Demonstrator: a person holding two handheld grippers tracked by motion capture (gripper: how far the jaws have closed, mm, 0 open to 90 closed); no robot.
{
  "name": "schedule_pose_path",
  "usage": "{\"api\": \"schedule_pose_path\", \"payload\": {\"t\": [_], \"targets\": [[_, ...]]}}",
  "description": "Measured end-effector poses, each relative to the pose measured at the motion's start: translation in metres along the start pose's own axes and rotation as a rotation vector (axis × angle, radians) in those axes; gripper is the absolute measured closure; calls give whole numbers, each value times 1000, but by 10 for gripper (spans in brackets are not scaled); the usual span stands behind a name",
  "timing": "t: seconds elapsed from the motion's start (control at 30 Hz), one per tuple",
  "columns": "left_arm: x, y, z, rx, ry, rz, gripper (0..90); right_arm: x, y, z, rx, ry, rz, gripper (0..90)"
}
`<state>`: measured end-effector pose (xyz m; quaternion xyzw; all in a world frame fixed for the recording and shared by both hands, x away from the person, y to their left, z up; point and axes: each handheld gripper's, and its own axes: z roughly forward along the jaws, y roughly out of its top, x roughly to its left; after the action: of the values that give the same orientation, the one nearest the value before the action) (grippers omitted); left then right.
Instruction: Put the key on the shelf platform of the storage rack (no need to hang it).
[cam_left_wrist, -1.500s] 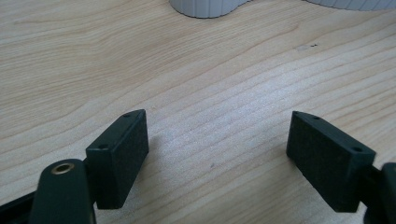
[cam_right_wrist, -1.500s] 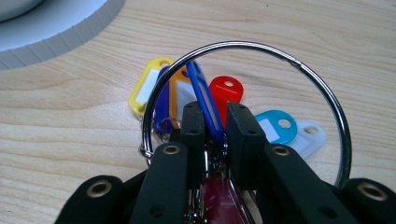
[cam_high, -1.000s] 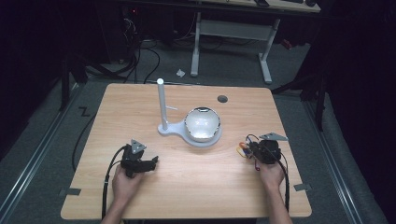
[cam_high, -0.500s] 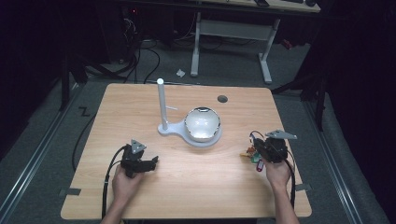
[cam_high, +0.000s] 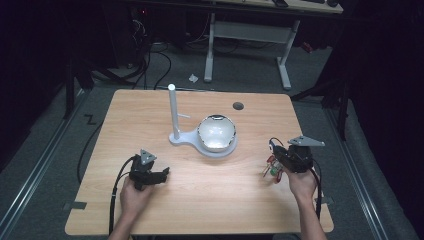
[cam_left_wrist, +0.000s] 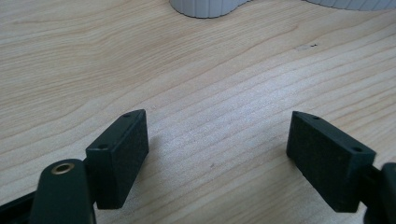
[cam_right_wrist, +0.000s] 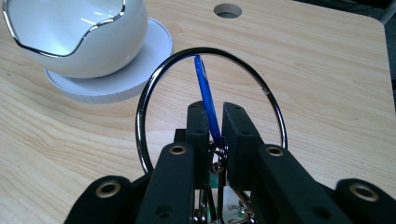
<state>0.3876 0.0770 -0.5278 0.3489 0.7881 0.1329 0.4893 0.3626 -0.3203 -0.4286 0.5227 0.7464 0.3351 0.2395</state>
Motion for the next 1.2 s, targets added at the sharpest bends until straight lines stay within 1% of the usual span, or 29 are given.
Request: {"api": "schedule_pose_path", "payload": {"t": [0.07, 0.27, 0.43, 0.53, 0.57, 0.67, 0.8, 0.87, 0.93, 1.0, 1.17, 1.2], "targets": [[0, 0, 0, 1, 0, 0, 211, 0, 3, -2, -1, -3, -12, 823], [0, 0, 0, 1, -1, 1, 211, 2, 9, -11, -21, 1, -21, 828], [0, 0, 0, 1, -1, 1, 211, 3, 14, -14, -32, 18, -28, 828], [0, 0, 0, 1, -1, 3, 211, 5, 18, -17, -50, 29, -26, 828], [0, 0, 0, 1, -2, 2, 211, 5, 19, -18, -59, 30, -36, 828], [0, 0, 0, 1, -2, 3, 211, 8, 22, -20, -64, 41, -32, 828], [0, 0, 0, 0, -1, 3, 211, 9, 29, -21, -68, 52, -41, 828], [0, 0, 0, 0, 0, 3, 211, 11, 32, -23, -78, 61, -42, 828], [0, 0, 0, 0, 0, 2, 211, 12, 36, -25, -86, 66, -44, 828], [1, 0, 0, -1, -4, 10, 211, 14, 39, -26, -96, 79, -43, 828], [1, 0, 0, 0, -4, 9, 211, 20, 49, -28, -106, 96, -64, 828], [1, 0, 0, 0, -4, 10, 211, 21, 51, -29, -107, 102, -61, 828]]}}
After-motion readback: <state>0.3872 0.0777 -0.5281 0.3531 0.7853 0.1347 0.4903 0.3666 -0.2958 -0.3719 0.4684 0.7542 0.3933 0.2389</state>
